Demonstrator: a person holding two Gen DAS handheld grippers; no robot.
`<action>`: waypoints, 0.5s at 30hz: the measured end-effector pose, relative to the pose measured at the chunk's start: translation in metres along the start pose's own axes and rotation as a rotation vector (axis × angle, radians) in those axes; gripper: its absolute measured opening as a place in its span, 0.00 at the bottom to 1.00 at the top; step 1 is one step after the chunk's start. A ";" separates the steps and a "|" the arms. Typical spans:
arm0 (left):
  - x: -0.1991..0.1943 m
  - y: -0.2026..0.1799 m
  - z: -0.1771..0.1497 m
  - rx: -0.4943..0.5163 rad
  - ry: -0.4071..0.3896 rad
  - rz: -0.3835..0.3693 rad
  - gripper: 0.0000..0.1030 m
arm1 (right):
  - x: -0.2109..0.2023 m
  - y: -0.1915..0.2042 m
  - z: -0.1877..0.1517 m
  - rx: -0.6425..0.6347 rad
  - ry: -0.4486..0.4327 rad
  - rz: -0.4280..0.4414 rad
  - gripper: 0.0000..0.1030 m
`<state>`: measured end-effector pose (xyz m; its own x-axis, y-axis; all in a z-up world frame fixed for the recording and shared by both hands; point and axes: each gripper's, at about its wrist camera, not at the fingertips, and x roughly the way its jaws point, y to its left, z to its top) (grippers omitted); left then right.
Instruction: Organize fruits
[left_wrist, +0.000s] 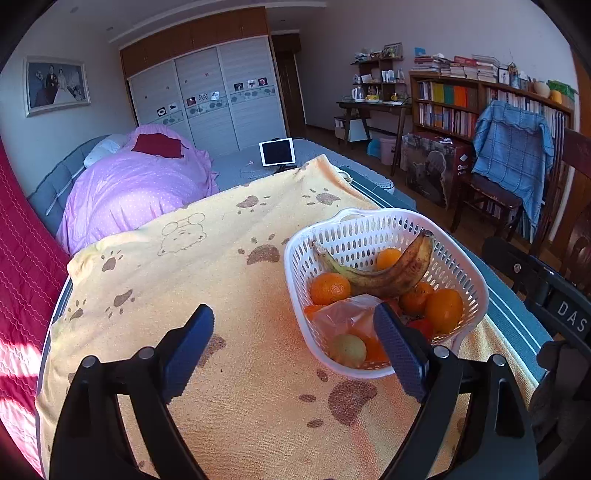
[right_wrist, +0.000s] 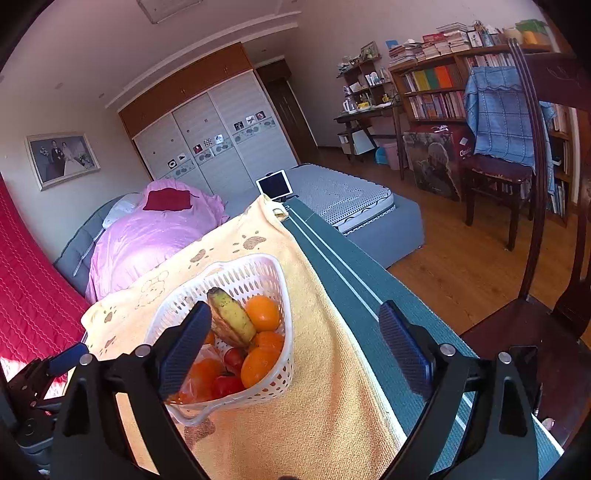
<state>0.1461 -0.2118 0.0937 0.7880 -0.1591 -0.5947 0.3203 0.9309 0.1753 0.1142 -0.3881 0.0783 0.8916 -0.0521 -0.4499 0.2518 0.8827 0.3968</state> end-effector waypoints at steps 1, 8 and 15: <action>-0.002 -0.001 -0.001 0.009 -0.004 0.012 0.85 | -0.002 0.001 0.001 -0.009 0.002 -0.002 0.91; -0.018 -0.008 -0.005 0.047 -0.043 0.075 0.85 | -0.015 0.006 0.013 -0.096 0.042 0.002 0.96; -0.030 -0.013 -0.008 0.064 -0.083 0.131 0.86 | -0.036 0.012 0.019 -0.208 0.038 0.002 0.97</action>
<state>0.1136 -0.2165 0.1028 0.8652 -0.0664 -0.4970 0.2422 0.9233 0.2982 0.0919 -0.3848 0.1147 0.8762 -0.0364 -0.4806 0.1639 0.9602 0.2260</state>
